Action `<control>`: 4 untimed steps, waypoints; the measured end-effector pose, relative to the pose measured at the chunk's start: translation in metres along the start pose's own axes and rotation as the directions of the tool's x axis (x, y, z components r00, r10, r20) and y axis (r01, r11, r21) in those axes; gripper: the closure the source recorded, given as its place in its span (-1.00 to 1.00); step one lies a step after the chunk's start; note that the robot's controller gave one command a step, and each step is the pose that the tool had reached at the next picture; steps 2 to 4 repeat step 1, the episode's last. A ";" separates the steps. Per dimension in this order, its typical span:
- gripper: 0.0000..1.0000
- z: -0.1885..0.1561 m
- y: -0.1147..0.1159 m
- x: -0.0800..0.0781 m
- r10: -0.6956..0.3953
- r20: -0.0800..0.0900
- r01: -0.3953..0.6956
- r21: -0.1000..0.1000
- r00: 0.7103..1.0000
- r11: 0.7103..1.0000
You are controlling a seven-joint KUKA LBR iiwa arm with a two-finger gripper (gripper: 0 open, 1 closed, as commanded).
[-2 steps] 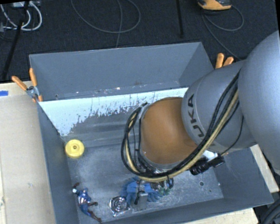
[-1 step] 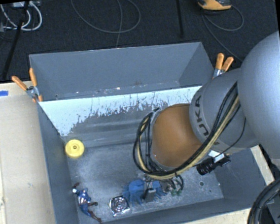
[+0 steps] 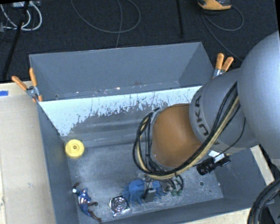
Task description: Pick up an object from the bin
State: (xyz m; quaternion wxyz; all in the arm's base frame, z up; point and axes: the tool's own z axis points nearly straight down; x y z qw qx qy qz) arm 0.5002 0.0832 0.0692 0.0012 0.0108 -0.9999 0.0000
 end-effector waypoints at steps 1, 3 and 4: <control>1.00 -0.207 0.046 0.006 -0.061 0.006 0.061 -0.001 0.998 0.998; 1.00 -0.207 0.046 0.006 -0.061 0.006 0.061 -0.001 0.998 0.998; 1.00 -0.207 0.046 0.006 -0.061 0.006 0.061 -0.001 0.998 0.998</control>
Offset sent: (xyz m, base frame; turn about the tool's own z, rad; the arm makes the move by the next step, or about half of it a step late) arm 0.0000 0.0000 0.0000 0.0000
